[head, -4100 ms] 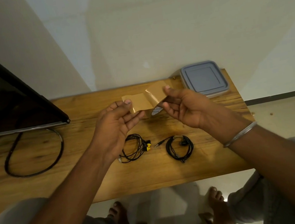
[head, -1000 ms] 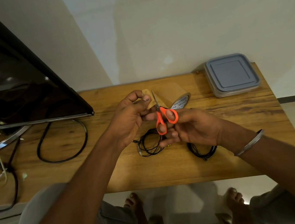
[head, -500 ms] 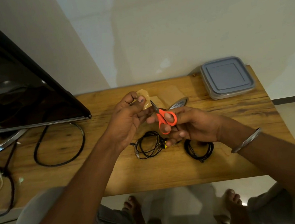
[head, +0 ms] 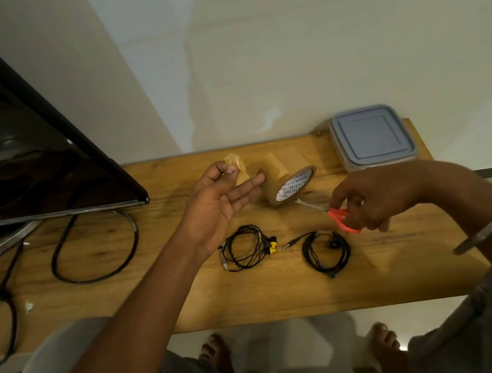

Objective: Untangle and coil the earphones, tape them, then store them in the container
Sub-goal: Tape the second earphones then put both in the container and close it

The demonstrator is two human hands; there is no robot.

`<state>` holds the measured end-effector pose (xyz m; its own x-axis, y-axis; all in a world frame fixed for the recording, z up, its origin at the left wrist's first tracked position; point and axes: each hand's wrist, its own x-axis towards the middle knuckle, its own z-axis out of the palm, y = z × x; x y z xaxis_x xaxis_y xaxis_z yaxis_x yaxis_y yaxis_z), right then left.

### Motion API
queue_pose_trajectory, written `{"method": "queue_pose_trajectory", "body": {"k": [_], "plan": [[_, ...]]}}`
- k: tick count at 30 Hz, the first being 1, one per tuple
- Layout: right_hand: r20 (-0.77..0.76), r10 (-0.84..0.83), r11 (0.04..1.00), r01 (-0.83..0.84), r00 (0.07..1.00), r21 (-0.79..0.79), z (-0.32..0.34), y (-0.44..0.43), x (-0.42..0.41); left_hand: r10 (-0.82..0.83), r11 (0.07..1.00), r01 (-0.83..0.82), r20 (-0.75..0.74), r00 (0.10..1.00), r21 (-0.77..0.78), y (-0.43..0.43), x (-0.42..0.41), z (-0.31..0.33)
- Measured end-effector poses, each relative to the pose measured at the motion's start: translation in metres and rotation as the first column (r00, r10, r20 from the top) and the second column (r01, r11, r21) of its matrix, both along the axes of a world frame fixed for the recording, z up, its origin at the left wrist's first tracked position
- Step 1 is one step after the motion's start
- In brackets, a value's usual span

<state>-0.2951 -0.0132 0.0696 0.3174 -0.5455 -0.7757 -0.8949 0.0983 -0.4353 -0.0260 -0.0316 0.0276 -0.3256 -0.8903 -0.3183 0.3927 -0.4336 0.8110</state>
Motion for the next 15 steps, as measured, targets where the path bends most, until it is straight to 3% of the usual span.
{"method": "queue_pose_trajectory", "body": {"k": [2,5,15], "plan": [[-0.211,-0.055,0.994,0.032,0.976,-0.109,-0.014,-0.001,0.002,-0.009,1.0,0.009,0.011,1.0,0.0,0.0,-0.001,-0.001],[-0.408,-0.056,0.951,-0.075,0.911,-0.299,-0.03,-0.005,0.008,-0.019,1.0,0.019,0.051,0.999,0.001,0.001,-0.002,-0.002],[-0.466,-0.188,0.874,-0.069,0.864,-0.481,-0.037,-0.001,0.025,-0.067,0.997,0.077,0.252,0.965,-0.029,0.004,-0.002,-0.004]]}}
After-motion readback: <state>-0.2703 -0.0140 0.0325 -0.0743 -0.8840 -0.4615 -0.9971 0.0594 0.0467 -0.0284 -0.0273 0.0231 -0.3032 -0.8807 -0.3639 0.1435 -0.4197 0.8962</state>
